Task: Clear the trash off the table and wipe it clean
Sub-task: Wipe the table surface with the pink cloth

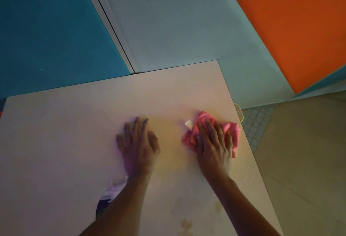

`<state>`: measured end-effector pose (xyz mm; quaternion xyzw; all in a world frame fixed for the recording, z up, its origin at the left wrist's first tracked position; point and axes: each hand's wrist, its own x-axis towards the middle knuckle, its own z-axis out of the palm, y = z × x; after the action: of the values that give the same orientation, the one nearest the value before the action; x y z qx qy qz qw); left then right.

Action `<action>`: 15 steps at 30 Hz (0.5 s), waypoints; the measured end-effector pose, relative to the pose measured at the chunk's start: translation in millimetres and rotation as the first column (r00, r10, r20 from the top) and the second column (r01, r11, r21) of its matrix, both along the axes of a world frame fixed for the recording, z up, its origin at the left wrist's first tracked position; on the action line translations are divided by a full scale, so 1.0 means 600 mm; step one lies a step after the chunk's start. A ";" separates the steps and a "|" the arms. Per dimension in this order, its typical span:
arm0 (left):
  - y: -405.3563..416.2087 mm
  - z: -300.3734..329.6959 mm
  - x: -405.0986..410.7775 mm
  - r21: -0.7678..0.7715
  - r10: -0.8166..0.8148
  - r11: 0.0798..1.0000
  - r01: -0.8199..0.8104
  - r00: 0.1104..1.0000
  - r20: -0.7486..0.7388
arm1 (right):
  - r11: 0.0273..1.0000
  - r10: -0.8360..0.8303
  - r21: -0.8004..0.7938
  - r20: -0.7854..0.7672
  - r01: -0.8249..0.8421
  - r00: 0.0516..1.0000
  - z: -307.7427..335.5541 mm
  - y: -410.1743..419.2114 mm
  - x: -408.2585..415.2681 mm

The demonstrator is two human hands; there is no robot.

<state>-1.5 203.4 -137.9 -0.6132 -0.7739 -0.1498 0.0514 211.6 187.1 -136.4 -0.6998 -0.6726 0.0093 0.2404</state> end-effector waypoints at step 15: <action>0.002 0.001 0.003 -0.023 0.010 1.000 -0.010 1.000 -0.023 | 0.990 0.027 -0.140 0.036 -0.022 0.999 0.002 0.194 -0.034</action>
<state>0.1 204.5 -137.5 -0.6117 -0.7779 -0.1334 0.0541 191.1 303.3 -135.1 -0.7067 -0.6831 0.0459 0.1782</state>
